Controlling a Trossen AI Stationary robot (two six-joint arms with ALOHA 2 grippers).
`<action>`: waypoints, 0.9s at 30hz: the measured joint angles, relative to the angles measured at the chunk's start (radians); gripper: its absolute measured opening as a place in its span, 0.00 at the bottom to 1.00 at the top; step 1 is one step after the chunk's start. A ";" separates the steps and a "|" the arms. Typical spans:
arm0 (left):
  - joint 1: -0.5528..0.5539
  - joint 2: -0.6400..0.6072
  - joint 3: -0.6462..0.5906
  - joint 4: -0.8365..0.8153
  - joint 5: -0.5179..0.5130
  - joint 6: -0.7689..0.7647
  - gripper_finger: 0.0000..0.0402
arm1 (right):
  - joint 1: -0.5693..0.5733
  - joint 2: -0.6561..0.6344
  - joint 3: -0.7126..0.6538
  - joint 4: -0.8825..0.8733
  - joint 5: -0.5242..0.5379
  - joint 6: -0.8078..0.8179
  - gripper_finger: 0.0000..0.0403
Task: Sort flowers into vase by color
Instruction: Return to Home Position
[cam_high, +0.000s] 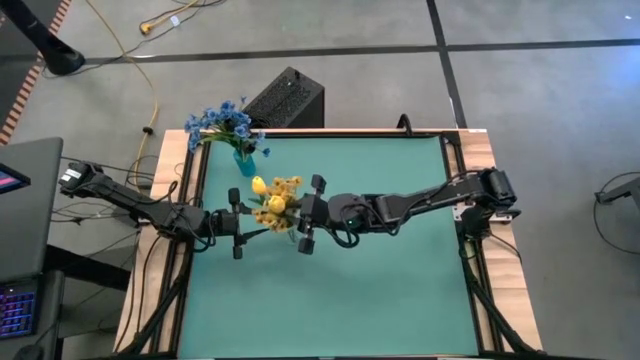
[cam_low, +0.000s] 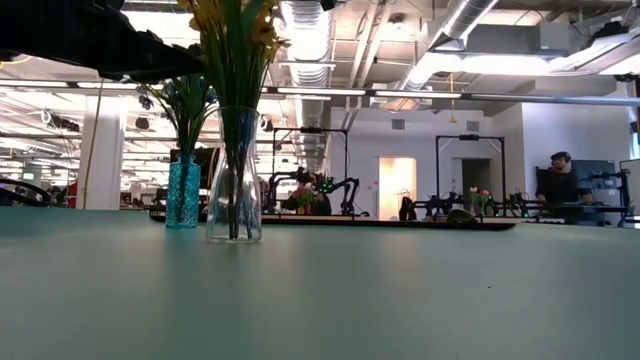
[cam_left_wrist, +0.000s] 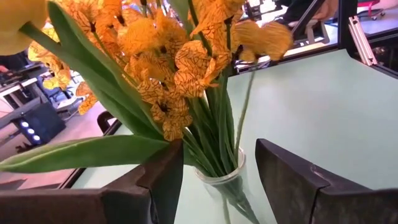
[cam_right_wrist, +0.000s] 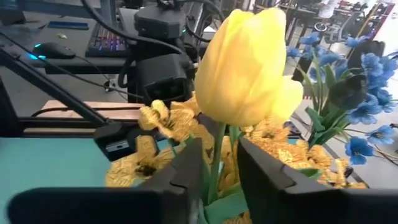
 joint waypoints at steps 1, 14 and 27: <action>0.000 0.000 0.000 0.001 0.000 0.000 0.47 | 0.000 0.000 0.000 0.001 0.002 0.000 0.34; 0.000 0.000 0.000 -0.002 0.000 -0.008 0.47 | 0.005 -0.082 0.001 -0.132 0.005 -0.001 0.66; -0.075 -0.088 0.135 -0.441 -0.113 -0.139 0.47 | 0.025 -0.293 -0.029 -0.667 0.035 0.187 0.66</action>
